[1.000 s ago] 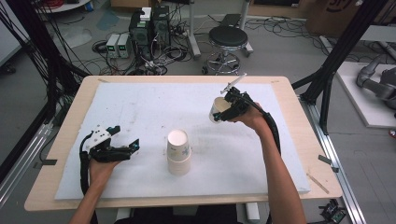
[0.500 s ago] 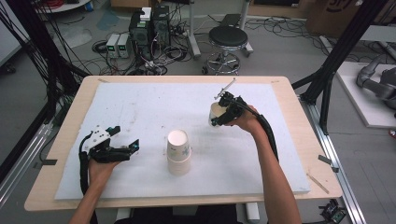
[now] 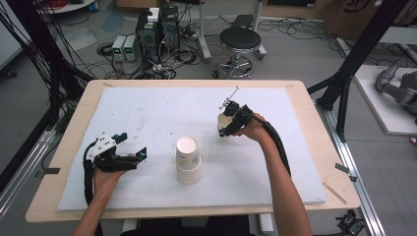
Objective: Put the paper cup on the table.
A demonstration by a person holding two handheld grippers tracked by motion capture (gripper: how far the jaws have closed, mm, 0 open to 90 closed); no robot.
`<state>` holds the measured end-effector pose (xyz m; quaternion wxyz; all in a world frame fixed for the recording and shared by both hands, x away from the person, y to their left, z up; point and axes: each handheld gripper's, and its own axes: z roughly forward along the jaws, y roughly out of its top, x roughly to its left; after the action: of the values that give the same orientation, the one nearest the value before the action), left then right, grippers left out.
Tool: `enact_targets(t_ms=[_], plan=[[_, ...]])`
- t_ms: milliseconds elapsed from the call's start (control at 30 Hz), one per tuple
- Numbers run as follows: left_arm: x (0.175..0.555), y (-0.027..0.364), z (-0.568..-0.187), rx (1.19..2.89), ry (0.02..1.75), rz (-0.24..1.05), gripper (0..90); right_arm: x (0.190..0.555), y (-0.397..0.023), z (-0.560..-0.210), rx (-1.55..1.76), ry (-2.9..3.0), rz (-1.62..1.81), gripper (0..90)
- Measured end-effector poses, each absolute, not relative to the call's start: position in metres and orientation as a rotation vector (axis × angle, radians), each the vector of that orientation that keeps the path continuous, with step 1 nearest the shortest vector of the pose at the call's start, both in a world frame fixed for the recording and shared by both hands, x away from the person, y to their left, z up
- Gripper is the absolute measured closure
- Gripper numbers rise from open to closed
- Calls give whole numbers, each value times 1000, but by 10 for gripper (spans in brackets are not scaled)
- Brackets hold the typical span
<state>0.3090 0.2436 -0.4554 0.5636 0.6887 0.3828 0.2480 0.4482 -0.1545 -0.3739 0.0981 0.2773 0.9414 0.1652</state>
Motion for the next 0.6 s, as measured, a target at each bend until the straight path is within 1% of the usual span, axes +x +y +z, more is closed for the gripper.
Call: enact_targets(t_ms=[600], plan=[[309,244,-455,1620,899,576,31,451,-146,-386,828,2804,444,337]])
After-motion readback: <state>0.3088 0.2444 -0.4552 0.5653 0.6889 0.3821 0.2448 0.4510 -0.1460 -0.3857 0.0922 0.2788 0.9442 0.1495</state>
